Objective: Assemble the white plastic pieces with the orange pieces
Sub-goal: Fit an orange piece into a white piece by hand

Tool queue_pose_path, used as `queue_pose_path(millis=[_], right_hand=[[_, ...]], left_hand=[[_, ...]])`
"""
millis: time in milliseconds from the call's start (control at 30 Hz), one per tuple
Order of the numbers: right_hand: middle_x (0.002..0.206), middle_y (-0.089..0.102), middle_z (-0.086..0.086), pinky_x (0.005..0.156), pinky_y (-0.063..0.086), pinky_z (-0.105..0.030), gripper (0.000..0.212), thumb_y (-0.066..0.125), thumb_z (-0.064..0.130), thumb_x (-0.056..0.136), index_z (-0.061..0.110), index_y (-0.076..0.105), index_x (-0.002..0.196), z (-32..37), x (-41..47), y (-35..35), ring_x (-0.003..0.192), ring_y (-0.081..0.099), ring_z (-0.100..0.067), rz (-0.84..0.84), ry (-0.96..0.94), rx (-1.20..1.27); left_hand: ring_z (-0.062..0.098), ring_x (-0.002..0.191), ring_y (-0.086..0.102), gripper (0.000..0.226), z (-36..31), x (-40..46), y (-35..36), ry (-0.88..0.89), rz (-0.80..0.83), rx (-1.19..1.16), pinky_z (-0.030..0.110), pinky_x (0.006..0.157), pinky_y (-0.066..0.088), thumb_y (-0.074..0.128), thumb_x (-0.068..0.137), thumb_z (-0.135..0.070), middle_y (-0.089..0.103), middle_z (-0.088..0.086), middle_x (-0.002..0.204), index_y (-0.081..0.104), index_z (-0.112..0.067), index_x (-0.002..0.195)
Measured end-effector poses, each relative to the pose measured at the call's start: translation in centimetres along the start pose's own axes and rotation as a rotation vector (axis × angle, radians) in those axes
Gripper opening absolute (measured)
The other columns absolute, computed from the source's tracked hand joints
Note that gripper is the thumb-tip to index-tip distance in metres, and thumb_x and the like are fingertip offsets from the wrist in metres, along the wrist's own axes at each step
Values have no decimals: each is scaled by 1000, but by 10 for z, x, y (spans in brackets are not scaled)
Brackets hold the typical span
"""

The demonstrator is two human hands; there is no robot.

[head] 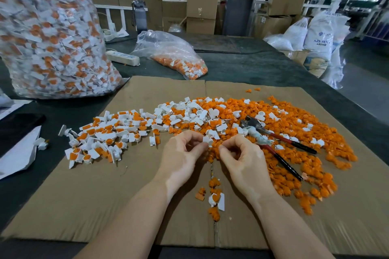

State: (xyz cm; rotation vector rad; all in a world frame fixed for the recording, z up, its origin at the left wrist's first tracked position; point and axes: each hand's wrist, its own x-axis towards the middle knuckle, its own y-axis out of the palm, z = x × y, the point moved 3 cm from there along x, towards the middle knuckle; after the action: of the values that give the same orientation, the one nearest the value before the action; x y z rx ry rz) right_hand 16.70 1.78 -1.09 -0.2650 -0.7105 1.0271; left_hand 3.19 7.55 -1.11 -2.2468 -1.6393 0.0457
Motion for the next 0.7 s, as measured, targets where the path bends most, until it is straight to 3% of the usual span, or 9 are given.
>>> queue_pose_path(millis=[200, 400, 533, 700], right_hand=[[60, 53, 12, 52, 38, -12, 15, 65, 19, 83, 21, 58, 70, -2, -2, 2, 55, 49, -2, -22, -1, -120], [59, 52, 11, 50, 40, -13, 18, 67, 18, 82, 18, 56, 67, 1, -4, 2, 52, 47, -3, -18, -34, -175], [65, 60, 11, 57, 43, -12, 12, 66, 20, 85, 19, 65, 73, 4, -2, 1, 63, 55, -3, 4, -43, -39], [80, 61, 11, 66, 43, -8, 10, 63, 14, 86, 23, 64, 91, 5, -1, -4, 77, 55, -1, -52, -42, 87]], left_hand=[[9, 70, 66, 11, -2, -3, 4, 49, 39, 73, 25, 71, 55, 66, 86, -18, 69, -4, 74, 64, -26, 80], [-4, 72, 58, 21, -7, -8, 7, 143, 35, 238, 7, 63, 43, 67, 85, -20, 62, -15, 70, 59, -35, 72], [5, 59, 64, 3, -3, -5, 3, -4, 38, -33, 12, 58, 50, 65, 86, -12, 69, 2, 68, 66, -14, 84], [11, 59, 64, 9, 1, -4, 1, -119, 47, -259, 20, 58, 54, 62, 87, -6, 68, 13, 73, 65, -4, 95]])
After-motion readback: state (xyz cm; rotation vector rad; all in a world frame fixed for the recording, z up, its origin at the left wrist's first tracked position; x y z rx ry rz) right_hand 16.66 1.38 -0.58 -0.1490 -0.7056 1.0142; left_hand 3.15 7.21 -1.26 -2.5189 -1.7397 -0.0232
